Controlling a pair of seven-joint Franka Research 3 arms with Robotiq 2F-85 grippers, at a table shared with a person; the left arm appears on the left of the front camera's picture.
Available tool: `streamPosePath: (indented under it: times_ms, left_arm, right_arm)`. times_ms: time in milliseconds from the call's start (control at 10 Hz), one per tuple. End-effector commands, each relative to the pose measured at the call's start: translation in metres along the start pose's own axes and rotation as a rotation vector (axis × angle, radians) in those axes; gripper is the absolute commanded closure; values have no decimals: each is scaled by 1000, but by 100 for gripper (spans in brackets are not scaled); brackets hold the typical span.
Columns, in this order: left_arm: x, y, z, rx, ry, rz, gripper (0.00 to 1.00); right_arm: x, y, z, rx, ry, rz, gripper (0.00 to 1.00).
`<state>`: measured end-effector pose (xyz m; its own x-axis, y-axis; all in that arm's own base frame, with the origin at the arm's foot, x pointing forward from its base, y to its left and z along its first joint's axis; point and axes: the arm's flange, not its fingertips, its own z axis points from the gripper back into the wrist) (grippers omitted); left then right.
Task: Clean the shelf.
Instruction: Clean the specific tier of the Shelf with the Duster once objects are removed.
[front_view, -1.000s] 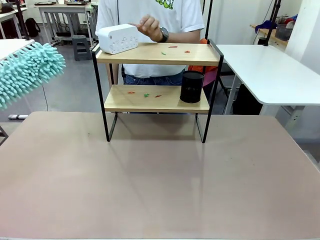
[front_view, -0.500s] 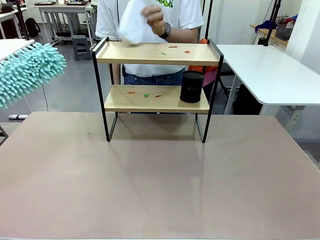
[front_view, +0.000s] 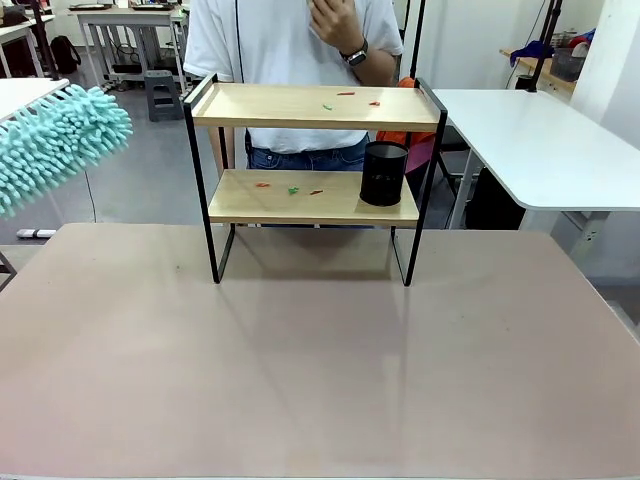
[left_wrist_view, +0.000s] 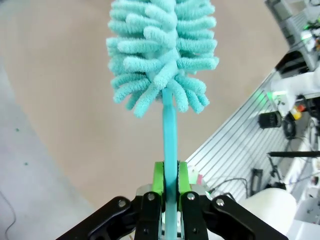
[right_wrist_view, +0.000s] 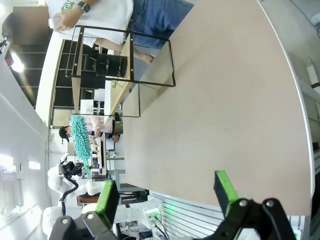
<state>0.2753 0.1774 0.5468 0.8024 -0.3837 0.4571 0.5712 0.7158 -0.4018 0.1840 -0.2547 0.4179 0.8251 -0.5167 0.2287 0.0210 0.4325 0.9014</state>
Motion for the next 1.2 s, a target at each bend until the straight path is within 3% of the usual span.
streamPosePath:
  times_ms: [0, 200, 400, 500, 600, 700, 900, 1000, 1100]
  left_arm:
    - [30, -32, 37, 82, -25, 28, 88]
    - [97, -83, 84, 210, 12, 195, 88]
    - [165, -140, 86, 215, -31, 251, 88]
    - [191, -167, 68, 272, -89, 323, 88]
    - [207, -196, 39, 255, -28, 245, 88]
    - [227, -226, -4, 270, -6, 297, 88]
    - [236, -259, -66, 236, 41, 280, 88]
    - [238, -268, -89, 257, 6, 359, 88]
    - [241, -259, -51, 263, 43, 278, 88]
  right_arm:
    - [3, 2, 1, 16, -12, 26, 0]
    - [3, 2, 1, 16, -12, 26, 0]
    - [3, 2, 1, 16, -12, 26, 0]
    - [3, 2, 1, 16, -12, 26, 0]
    - [3, 2, 1, 16, -12, 26, 0]
    - [3, 2, 1, 16, -12, 26, 0]
    - [3, 2, 1, 16, -12, 26, 0]
    - [3, 2, 1, 16, -12, 26, 0]
    - [3, 2, 1, 16, -12, 26, 0]
